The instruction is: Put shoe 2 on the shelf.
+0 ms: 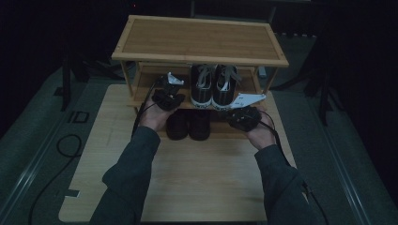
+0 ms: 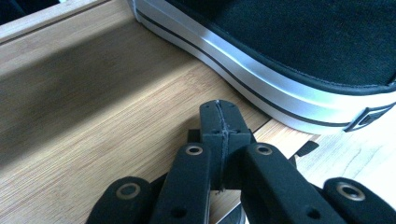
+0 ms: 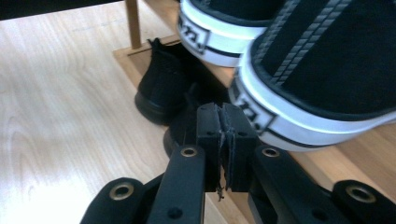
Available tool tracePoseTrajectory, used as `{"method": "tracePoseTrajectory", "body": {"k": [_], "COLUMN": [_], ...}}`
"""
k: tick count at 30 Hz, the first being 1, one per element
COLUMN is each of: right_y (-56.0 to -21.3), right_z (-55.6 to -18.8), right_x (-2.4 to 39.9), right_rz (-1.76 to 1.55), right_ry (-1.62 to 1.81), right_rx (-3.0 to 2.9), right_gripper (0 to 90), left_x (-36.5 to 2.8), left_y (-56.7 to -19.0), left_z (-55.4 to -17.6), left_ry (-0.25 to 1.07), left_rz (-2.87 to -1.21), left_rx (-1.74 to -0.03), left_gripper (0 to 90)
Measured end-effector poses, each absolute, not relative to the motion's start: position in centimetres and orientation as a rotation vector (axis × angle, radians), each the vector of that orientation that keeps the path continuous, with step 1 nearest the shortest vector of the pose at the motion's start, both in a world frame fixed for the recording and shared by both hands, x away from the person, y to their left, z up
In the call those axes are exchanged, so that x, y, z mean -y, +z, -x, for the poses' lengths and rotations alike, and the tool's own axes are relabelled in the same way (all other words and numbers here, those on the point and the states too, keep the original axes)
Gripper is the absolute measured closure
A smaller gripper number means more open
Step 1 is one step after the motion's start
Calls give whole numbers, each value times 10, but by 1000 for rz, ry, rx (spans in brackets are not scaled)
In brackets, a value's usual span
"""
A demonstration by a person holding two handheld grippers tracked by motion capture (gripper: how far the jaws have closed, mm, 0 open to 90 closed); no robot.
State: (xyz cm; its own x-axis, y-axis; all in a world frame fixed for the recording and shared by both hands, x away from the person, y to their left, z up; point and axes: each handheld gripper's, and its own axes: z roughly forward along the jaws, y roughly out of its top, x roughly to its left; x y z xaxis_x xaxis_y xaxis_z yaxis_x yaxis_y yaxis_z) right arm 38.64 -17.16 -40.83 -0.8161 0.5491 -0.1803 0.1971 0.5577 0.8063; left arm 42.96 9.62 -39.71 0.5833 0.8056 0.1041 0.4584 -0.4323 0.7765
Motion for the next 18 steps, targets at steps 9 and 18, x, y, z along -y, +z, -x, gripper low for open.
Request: {"method": "tracePoseTrajectory", "body": {"k": [9,18], "right_y": [-411,-413], "right_z": [-378,-374], "right_x": [167,165], "right_rz": [-549,-520], "right_ry": [1145,1100], "right_rx": [-2410,-2435], "right_gripper": [867,864], "left_x": [-94,-93], "left_y": [-397,-396], "left_z": [-428,-428], "left_ry": [623,635], "left_rz": [-2082,-2087], "left_rx": [-1015,-1023], "left_gripper": [900,900]}}
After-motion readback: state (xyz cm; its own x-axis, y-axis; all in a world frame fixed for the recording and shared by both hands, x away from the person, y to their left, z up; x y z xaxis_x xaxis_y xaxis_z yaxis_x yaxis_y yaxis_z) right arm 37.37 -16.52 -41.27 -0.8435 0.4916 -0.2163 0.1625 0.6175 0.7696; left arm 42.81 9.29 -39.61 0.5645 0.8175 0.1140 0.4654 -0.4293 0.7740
